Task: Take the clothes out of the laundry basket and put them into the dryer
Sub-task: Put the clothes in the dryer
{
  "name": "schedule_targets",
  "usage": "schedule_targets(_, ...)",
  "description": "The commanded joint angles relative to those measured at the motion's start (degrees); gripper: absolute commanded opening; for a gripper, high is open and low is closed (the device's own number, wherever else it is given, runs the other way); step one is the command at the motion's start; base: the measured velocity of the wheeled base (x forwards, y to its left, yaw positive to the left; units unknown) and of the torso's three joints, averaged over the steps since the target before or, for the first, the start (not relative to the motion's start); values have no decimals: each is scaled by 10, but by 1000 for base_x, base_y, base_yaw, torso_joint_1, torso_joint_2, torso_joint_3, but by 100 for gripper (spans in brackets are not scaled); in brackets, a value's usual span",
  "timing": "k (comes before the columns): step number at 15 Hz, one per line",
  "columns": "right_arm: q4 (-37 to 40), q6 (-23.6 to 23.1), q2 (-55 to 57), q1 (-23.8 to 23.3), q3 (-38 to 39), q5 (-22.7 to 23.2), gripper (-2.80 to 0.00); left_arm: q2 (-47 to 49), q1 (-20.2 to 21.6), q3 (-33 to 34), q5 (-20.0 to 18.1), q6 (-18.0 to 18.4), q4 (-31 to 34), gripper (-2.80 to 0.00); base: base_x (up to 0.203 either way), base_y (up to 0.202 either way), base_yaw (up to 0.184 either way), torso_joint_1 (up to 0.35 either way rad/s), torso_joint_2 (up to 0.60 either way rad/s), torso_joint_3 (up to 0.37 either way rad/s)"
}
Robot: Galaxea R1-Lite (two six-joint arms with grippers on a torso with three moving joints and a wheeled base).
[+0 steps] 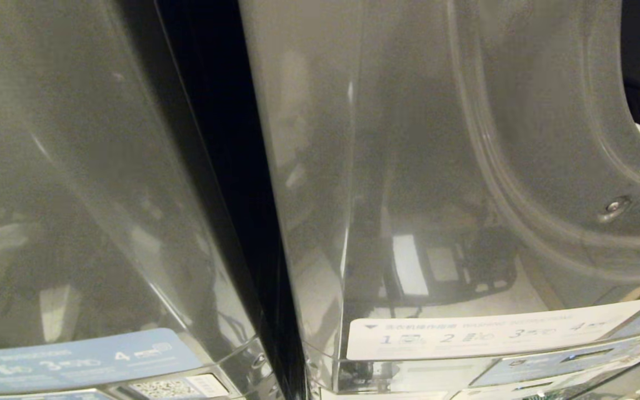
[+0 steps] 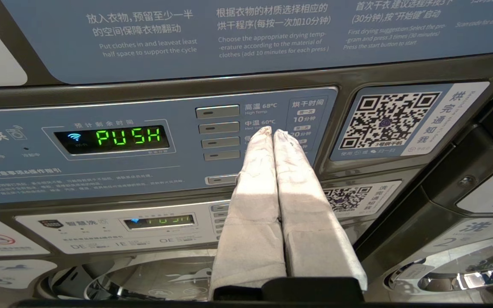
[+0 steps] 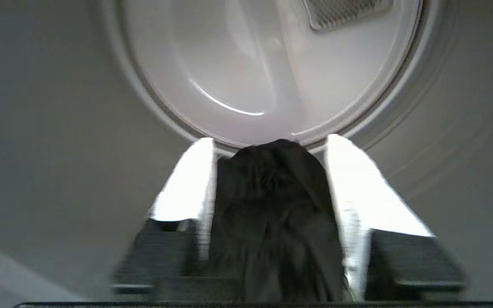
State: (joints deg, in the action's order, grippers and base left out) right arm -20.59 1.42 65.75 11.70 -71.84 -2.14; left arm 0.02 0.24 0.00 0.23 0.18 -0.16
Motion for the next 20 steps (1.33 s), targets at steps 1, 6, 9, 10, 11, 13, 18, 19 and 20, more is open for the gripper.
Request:
schedule_targets(1,2,-22,-112,0,62,4,-280,0,0,0,0,0,0,-280,0,0,0,0,0,0)
schedule_targets(6,15,-179,-311,-5,316,4,-280,0,0,0,0,0,0,-280,0,0,0,0,0,0)
schedule_targets(9,27,-182,-392,-27,449,-50,-280,0,0,0,0,0,-1,-280,0,0,0,0,0,0)
schedule_targets(10,43,-162,-415,-34,490,-71,-280,0,0,0,0,0,0,-280,0,0,0,0,0,0)
schedule_targets(11,61,-136,-436,-40,533,-87,-280,0,0,0,0,0,0,-280,0,0,0,0,0,0)
schedule_targets(13,78,-106,-473,-53,610,-105,-280,0,0,0,0,0,0,-280,0,0,0,0,0,0)
schedule_targets(18,162,-63,-553,-127,707,-72,-280,0,0,0,0,0,-1,-280,0,0,0,0,0,0)
schedule_targets(19,174,-65,-570,-127,704,-59,-280,0,0,0,0,0,-1,-280,0,0,0,0,0,0)
schedule_targets(20,191,-78,-607,-127,700,-46,-280,0,0,0,0,0,-1,-280,0,0,0,0,0,0)
